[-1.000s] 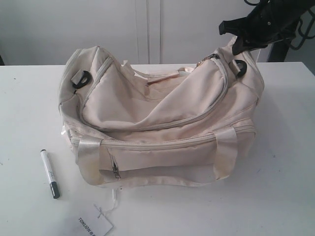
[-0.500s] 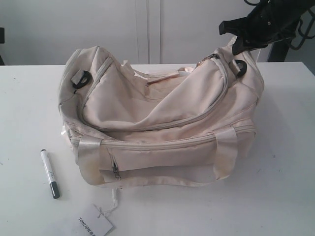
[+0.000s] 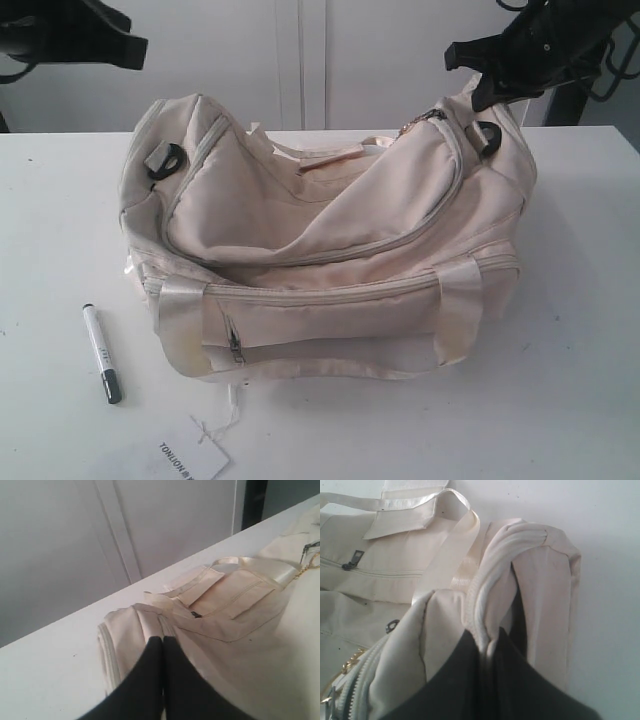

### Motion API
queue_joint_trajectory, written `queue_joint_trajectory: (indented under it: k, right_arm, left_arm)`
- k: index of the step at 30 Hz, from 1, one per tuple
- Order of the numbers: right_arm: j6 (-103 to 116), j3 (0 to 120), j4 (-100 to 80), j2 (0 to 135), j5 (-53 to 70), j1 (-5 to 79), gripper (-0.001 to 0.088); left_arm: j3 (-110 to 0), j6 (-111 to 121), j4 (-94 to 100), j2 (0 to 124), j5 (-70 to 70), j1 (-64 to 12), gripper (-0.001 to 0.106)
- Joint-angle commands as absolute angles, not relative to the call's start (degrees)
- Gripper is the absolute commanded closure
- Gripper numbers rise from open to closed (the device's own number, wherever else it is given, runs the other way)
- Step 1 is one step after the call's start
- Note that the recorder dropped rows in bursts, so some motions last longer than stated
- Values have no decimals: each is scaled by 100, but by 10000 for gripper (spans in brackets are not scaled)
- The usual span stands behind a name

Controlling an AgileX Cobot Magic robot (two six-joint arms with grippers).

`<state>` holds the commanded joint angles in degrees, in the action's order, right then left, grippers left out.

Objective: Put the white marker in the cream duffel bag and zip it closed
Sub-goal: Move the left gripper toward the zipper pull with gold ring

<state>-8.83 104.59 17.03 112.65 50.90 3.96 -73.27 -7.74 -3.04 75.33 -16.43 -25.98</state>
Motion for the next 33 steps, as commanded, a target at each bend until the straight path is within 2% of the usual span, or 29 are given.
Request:
queue_joint_trajectory:
  k: [14,26,33]
  right_arm:
    - [-883,10459,1703,11265,5079,396,868]
    - [-883,10459,1703,11265,5065,396,868]
    - [-883,10459,1703,11265,5065,396,868]
  left_arm:
    - [-7695,-1013,-836,7664,-2198,-2950,1053]
    - [-9357,-2205,-2414,9380,-3103,-2950,1053]
    - [-9714,-2949,-3144,10046,-3302,-2950,1053]
